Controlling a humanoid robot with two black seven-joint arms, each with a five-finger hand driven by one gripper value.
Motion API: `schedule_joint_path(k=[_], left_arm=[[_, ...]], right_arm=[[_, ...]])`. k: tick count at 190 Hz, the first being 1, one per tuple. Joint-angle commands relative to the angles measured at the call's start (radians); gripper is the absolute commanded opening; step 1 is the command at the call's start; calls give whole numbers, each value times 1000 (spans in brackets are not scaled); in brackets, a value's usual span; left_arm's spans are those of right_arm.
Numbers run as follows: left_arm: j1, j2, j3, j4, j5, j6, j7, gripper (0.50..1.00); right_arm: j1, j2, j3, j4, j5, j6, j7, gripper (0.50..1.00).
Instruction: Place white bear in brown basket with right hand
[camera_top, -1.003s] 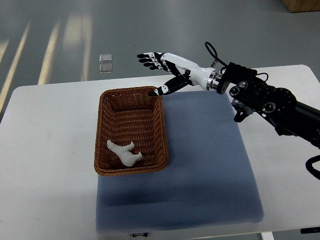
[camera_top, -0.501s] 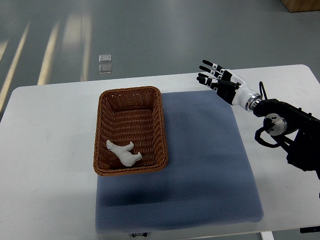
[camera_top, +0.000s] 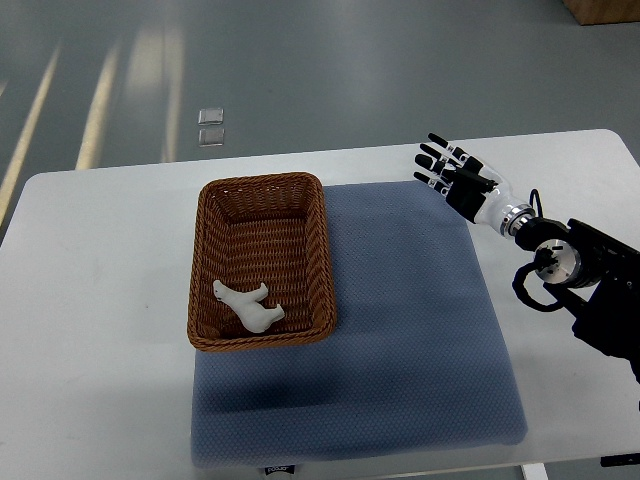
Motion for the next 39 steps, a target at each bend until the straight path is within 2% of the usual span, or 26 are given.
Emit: schedule_joint_path(k=[1, 39], left_arm=[[0, 0, 0, 0, 0, -1, 0, 1000], [0, 0, 0, 0, 0, 0, 0, 1000]], right_arm=[[-1, -6, -1, 0, 0, 2, 0, 928], [4, -15, 1, 0, -2, 2, 0, 928]])
